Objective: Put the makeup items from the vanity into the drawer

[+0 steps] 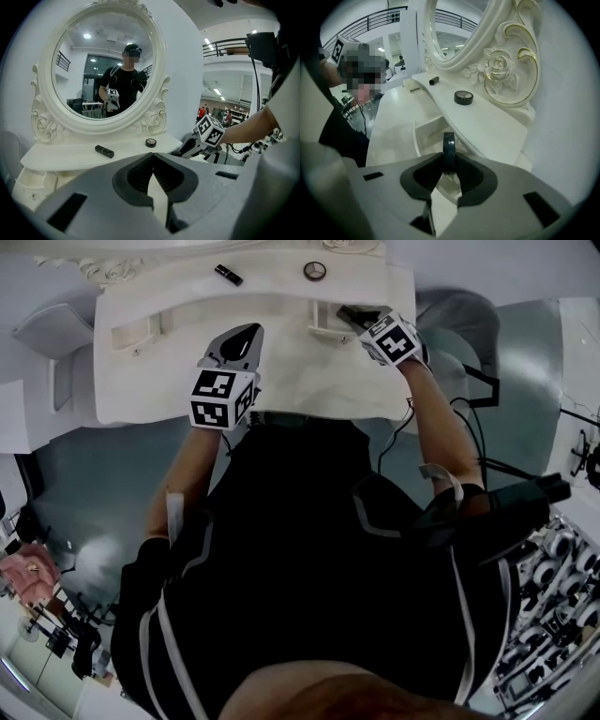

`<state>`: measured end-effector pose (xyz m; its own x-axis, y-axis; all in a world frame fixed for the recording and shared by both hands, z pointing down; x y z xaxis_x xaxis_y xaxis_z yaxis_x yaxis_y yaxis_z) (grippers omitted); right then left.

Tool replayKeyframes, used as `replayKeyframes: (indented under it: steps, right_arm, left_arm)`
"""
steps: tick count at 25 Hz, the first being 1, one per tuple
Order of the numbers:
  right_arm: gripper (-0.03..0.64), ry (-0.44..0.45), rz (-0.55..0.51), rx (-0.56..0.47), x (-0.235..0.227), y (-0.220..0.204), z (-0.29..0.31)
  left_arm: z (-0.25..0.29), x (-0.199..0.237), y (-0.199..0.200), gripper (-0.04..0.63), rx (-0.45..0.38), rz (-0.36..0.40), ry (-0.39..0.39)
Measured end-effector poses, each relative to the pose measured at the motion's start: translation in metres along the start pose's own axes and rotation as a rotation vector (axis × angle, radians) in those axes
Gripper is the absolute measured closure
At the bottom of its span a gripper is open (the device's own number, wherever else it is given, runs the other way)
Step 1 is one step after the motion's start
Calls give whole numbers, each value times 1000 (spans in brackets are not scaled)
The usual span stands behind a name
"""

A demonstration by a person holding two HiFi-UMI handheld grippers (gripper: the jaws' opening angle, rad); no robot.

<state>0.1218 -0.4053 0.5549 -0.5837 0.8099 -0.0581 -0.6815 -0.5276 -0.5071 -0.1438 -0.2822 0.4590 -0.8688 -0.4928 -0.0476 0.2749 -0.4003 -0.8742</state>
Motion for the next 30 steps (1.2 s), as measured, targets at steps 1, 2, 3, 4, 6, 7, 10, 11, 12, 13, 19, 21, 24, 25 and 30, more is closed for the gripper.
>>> replayKeyframes:
  steps: [1, 2, 3, 4, 6, 7, 10, 11, 12, 13, 19, 21, 24, 25, 30]
  right_arm:
    - [525, 0, -5, 8, -1, 0, 1]
    - [524, 1, -8, 15, -2, 0, 2]
    - [523, 5, -9, 21, -3, 0, 2]
    - [523, 9, -11, 27, -3, 1, 2]
    - [523, 18, -16, 36, -4, 2, 3]
    - [522, 22, -17, 39, -4, 3, 3]
    - [520, 22, -26, 43, -4, 2, 3]
    - [517, 20, -27, 42, -4, 2, 3]
    - [517, 19, -25, 40, -5, 2, 3]
    - [511, 20, -21, 38, -5, 2, 3]
    - [463, 41, -15, 37, -5, 5, 2]
    - [454, 40, -2, 35, -6, 5, 1]
    - [446, 29, 14, 30, -9, 2, -2]
    - [439, 27, 18, 26, -9, 2, -3]
    - [425, -2, 42, 2, -7, 2, -17]
  left_arm:
    - [-1, 0, 0, 591, 1, -1, 1]
    - [-1, 0, -1, 591, 1, -1, 3]
    - [-2, 0, -1, 591, 2, -1, 3]
    - [-2, 0, -1, 591, 4, 0, 3]
    - [-2, 1, -2, 591, 7, -1, 3]
    - [-2, 1, -2, 591, 8, -2, 4]
    - [-2, -1, -2, 591, 11, -1, 2]
    - [-2, -1, -2, 591, 12, 1, 0]
    - [-3, -1, -2, 591, 12, 3, 0]
    - [-3, -1, -2, 591, 13, 4, 0]
    - [-5, -1, -2, 591, 18, 11, -1]
    - [-6, 0, -2, 591, 18, 14, -3]
    - [-8, 0, 0, 591, 15, 18, -6]
    - [-9, 1, 0, 591, 12, 20, -6]
    - [-11, 4, 4, 591, -5, 33, -21]
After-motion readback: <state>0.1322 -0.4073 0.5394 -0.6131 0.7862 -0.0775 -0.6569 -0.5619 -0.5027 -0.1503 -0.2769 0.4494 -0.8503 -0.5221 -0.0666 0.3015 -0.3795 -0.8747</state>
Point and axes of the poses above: the fingertips, and each gripper's own axes: z forward along the fingers, x to its left, y out of its top, the point moved 10 cm from there along -z, backward along the fingers, and after that the axes turned 11 degrees about z, right-handed, at the moved point
